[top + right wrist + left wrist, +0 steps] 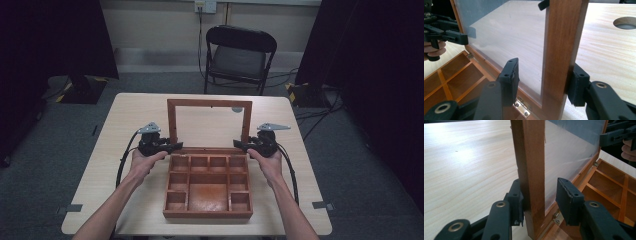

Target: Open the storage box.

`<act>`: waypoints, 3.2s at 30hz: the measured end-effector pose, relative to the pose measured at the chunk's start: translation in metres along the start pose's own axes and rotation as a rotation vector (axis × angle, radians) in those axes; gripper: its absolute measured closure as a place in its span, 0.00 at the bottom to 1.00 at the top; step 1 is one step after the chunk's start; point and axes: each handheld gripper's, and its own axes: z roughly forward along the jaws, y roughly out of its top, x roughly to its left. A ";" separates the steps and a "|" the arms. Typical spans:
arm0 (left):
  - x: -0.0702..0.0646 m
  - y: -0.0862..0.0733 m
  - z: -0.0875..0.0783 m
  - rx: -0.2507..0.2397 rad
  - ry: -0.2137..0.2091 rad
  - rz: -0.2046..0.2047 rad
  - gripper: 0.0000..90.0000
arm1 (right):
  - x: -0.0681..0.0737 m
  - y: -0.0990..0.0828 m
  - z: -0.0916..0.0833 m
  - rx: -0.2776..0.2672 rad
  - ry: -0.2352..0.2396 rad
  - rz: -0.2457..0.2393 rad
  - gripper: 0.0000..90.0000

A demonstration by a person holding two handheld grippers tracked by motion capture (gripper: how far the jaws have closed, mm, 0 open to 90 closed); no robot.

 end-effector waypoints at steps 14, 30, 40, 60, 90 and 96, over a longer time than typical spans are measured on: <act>0.004 0.000 0.004 0.019 0.015 -0.030 0.61 | -0.005 -0.003 0.007 0.008 -0.007 0.022 0.56; 0.008 -0.003 0.006 0.023 0.031 -0.057 0.58 | -0.008 -0.006 0.015 0.008 -0.031 0.051 0.48; 0.012 -0.007 0.009 0.037 0.033 -0.092 0.54 | -0.012 -0.009 0.021 0.027 -0.044 0.075 0.43; 0.021 -0.013 0.013 0.040 0.010 -0.152 0.48 | -0.017 -0.015 0.030 0.044 -0.050 0.116 0.34; 0.025 -0.014 0.020 0.099 0.033 -0.200 0.39 | -0.023 -0.025 0.039 0.107 -0.058 0.195 0.18; 0.024 -0.014 0.019 0.089 0.034 -0.195 0.37 | -0.023 -0.024 0.038 0.122 -0.068 0.196 0.18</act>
